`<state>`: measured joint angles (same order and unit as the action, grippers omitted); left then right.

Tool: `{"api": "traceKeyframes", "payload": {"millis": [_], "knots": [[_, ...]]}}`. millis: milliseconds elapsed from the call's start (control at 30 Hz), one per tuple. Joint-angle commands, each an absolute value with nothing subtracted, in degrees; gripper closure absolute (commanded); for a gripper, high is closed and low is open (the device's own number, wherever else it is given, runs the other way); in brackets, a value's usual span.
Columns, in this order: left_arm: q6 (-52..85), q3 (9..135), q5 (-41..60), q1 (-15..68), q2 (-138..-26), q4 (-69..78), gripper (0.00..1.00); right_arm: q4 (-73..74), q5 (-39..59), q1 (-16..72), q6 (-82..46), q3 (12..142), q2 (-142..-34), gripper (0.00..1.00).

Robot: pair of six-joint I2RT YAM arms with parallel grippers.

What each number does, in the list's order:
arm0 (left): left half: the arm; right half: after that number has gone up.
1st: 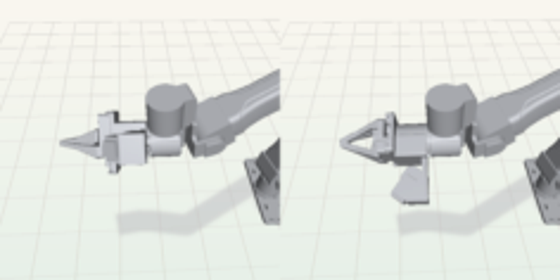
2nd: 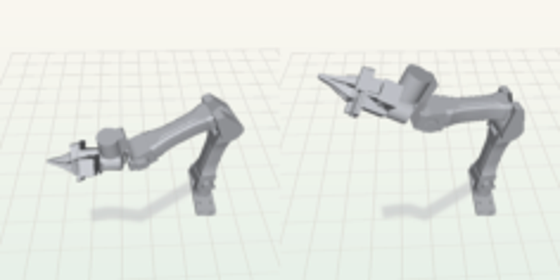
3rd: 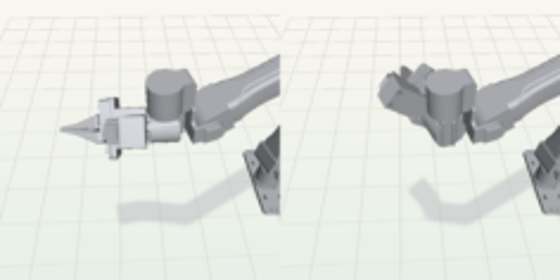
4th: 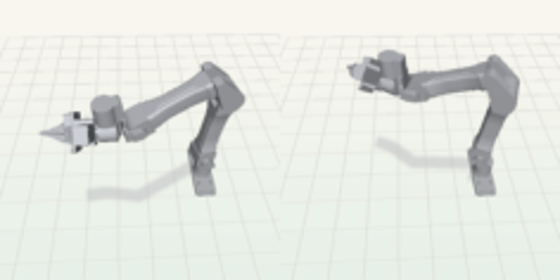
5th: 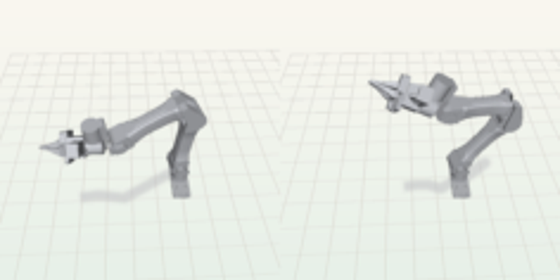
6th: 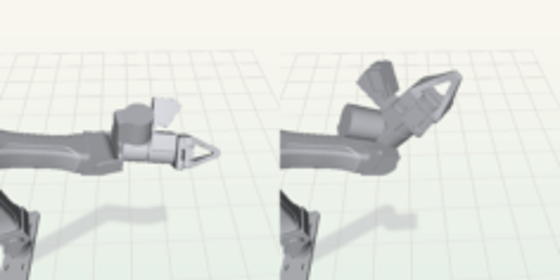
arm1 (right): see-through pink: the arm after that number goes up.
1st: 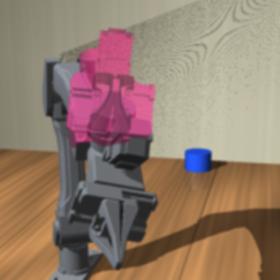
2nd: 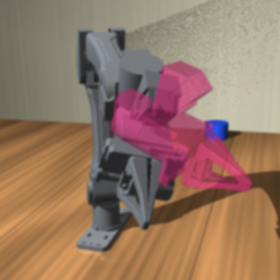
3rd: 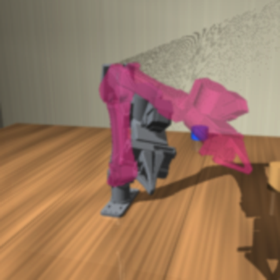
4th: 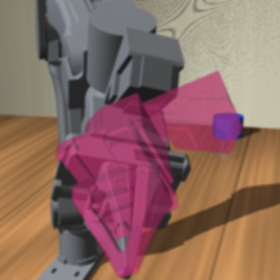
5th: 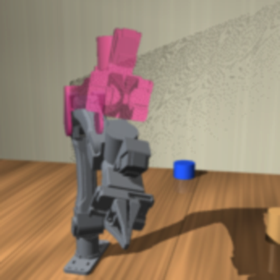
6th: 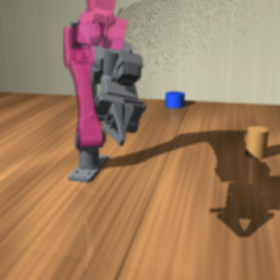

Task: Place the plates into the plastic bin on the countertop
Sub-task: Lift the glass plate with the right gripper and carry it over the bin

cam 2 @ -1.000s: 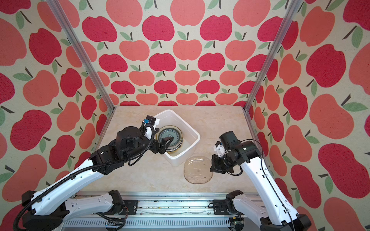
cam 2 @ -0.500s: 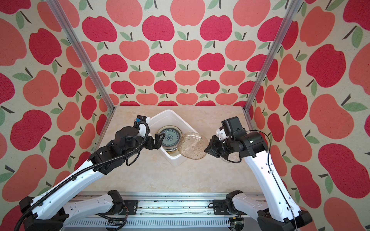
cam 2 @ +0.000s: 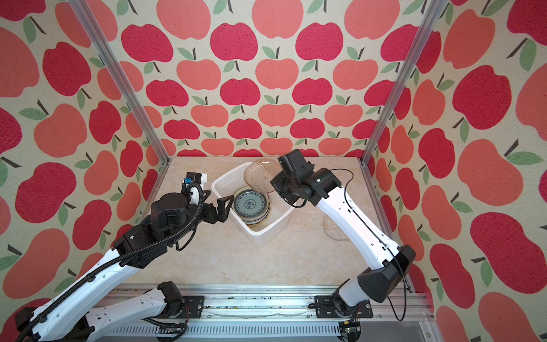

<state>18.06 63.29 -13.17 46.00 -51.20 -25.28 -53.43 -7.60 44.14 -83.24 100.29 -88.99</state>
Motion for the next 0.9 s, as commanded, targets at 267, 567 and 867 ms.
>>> {"api": "traceKeyframes", "payload": {"millis": [267, 567, 867], "knots": [[17.0, 60.0, -13.9, 45.5, -48.6, -25.7, 0.01, -49.9, -20.4, 49.9, -96.6, 104.0, -102.5, 1.0], [15.7, 59.5, -13.9, 44.8, -47.5, -25.9, 0.01, -50.6, -21.3, 52.9, -104.0, 103.8, -108.8, 1.0], [15.6, 58.6, -13.1, 44.1, -46.7, -25.8, 0.01, -50.3, -21.6, 54.1, -109.2, 103.7, -113.0, 1.0]]}}
